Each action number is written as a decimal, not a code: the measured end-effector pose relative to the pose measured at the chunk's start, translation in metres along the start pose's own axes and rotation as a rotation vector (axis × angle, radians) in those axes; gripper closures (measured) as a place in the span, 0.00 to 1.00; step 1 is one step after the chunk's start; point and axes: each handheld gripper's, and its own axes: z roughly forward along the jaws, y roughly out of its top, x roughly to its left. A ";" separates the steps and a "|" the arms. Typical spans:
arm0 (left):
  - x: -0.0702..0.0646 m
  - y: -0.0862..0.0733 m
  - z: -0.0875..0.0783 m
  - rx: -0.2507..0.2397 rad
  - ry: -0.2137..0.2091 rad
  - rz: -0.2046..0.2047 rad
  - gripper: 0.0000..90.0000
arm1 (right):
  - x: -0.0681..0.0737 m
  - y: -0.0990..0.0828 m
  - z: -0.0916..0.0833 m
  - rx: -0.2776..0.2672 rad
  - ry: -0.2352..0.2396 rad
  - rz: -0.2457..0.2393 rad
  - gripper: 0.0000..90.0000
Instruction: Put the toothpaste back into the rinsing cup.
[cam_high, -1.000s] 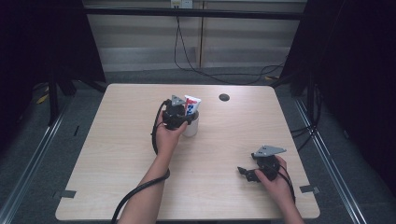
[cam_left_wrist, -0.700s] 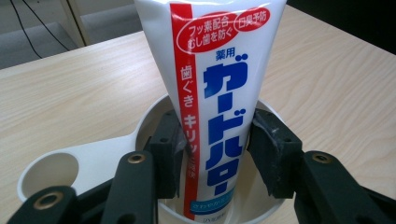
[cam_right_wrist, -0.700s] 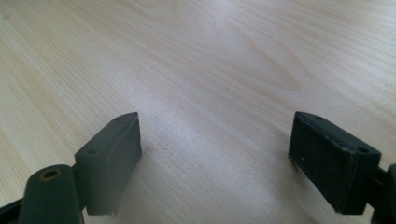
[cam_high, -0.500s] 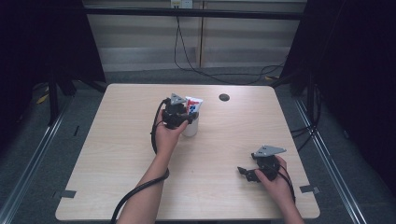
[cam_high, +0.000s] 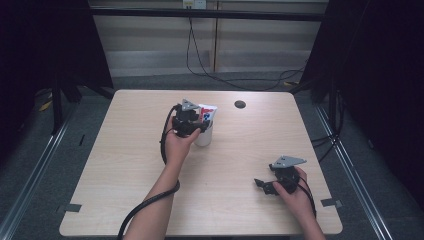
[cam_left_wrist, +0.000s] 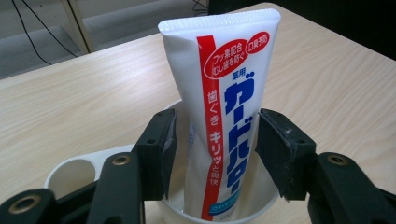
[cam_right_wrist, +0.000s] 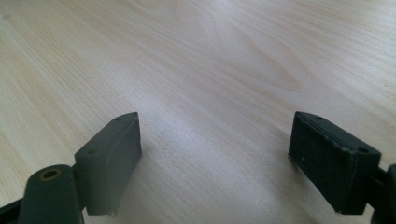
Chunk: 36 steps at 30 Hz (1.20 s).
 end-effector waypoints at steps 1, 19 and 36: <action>0.000 0.000 0.000 0.004 0.000 -0.004 0.51 | 0.000 0.000 0.000 0.000 0.000 0.000 0.19; 0.004 0.004 -0.014 0.034 -0.034 -0.006 0.37 | 0.000 0.000 0.000 0.000 0.000 0.000 0.19; 0.007 0.005 -0.027 0.010 -0.048 -0.018 0.29 | 0.000 0.000 0.000 0.001 0.000 0.001 0.19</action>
